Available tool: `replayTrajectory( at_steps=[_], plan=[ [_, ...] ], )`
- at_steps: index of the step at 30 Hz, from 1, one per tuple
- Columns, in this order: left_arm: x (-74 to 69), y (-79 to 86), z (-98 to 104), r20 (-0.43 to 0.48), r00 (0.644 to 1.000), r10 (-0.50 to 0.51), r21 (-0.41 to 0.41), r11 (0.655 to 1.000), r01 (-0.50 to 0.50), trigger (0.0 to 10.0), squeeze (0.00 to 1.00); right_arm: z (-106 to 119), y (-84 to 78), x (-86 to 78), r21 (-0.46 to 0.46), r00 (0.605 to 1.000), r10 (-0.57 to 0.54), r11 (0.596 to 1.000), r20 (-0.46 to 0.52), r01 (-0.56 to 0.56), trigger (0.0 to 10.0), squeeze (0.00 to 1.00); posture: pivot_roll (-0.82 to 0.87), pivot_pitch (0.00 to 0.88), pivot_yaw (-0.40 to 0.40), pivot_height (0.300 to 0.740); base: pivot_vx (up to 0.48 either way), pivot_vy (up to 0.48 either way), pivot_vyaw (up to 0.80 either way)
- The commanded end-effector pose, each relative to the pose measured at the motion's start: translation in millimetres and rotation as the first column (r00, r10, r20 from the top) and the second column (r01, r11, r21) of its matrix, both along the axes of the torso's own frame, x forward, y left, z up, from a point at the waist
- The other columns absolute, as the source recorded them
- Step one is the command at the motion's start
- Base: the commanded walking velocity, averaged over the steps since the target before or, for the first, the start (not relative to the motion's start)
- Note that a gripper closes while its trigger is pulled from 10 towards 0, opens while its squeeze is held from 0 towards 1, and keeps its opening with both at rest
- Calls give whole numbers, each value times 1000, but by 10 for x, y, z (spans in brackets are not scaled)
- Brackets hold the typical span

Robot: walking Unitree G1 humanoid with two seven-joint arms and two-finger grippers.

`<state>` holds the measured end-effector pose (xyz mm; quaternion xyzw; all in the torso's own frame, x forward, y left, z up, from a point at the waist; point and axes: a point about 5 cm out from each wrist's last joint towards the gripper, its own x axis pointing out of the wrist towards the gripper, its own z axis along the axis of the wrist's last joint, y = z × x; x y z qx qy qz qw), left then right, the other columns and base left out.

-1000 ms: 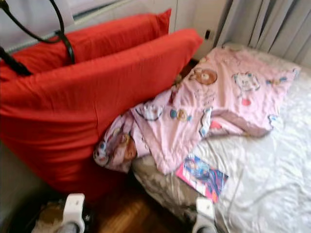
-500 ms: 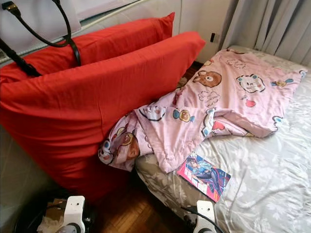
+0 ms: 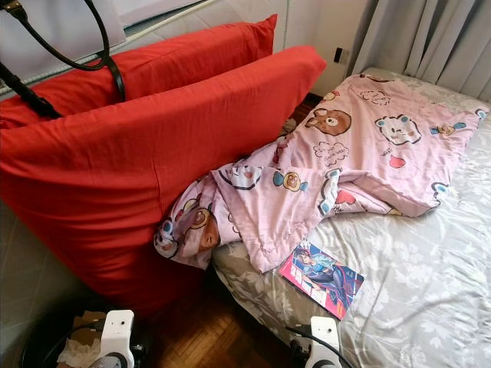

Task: Clean up the room

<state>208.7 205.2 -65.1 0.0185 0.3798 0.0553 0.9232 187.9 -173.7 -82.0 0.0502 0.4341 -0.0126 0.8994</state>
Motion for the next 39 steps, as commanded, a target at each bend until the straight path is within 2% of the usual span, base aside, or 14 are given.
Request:
replayTrajectory(
  at_steps=[1, 7, 15, 27, 39],
  plan=[
    [197, -84, 69, -44, 994, 95, -48, 994, -97, 10000, 0, 89, -300, 126, 7, 980, -197, 980, 2, 197, 10000, 0, 26, 0, 52, 740, 0, 0, 0],
    [207, -78, 76, -47, 996, 76, -31, 997, -78, 10000, 0, 105, -295, 148, 22, 977, -210, 978, 30, 209, 10000, 0, 11, 0, 64, 740, 0, 0, 0],
    [264, -123, 107, -23, 995, 101, -50, 994, -102, 10000, 0, 137, -348, 195, 3, 982, -189, 982, 25, 189, 10000, 0, 24, 20, 26, 740, 0, 0, 0],
    [345, -146, 158, -3, 995, 102, -52, 993, -102, 10000, 0, 191, -379, 280, 1, 981, -190, 982, 46, 190, 10000, 0, 34, 10, 20, 740, 0, 0, 0],
    [366, -154, 173, 8, 993, 119, -60, 991, -118, 10000, 0, 200, -387, 297, -7, 983, -181, 983, 38, 181, 10000, 0, 47, 7, 2, 740, 0, 0, 0]
  ],
)
